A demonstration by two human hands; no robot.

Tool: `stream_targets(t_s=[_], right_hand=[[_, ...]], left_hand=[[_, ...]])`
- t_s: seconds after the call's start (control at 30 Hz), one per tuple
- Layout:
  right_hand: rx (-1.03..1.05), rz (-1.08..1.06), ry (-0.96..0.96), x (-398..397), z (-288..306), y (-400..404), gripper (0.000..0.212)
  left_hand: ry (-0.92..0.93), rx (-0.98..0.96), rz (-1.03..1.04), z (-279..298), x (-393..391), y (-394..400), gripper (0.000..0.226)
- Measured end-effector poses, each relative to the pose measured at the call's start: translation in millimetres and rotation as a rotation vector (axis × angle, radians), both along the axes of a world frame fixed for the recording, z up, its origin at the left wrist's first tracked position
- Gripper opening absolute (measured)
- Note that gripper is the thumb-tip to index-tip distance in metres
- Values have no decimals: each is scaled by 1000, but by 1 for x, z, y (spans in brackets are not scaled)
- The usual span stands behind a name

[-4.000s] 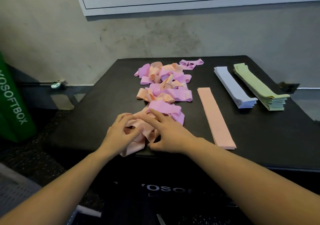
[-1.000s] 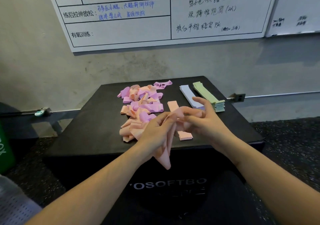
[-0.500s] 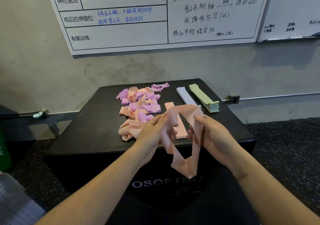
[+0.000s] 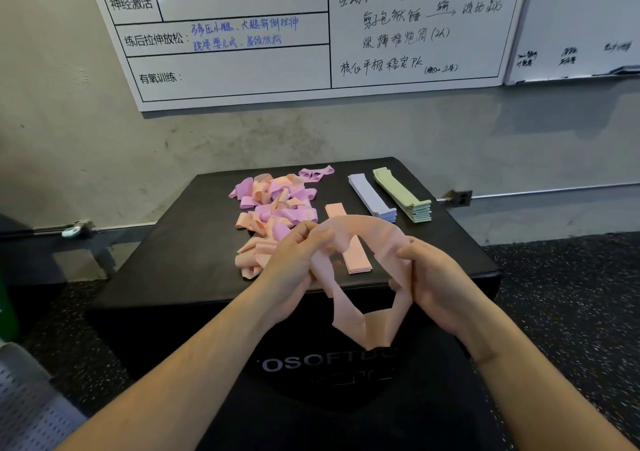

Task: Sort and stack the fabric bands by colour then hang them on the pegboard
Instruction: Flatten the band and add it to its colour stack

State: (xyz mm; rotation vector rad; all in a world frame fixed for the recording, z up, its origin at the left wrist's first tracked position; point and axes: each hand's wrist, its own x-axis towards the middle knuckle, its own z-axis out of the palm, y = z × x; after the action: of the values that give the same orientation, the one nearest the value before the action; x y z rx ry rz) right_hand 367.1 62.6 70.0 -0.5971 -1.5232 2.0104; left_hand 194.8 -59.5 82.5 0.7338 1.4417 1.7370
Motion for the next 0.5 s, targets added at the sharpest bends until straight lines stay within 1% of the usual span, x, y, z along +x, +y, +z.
stream_targets(t_s=[0.03,0.1,0.2,0.3,0.4,0.47,0.5], right_hand=[[-11,9,21,2,-1,1,20],[-17,24,71,5,-1,0,15],[-16,52,132,7,-1,-2,10],[40,43,87,8,2,-5,12],[133,-13,6,7,3,-7,14],[115,-67,0,7,3,-6,15],[104,-91,5,7,3,-5,14]], left_hand=[[10,-6,11,0,1,0,12],[3,-2,60,2,1,2,13],[-79,56,61,3,2,4,8],[-41,49,47,2,2,4,13],[27,33,52,2,1,2,11],[48,10,39,2,2,-1,24],[48,1,32,2,3,-2,25]])
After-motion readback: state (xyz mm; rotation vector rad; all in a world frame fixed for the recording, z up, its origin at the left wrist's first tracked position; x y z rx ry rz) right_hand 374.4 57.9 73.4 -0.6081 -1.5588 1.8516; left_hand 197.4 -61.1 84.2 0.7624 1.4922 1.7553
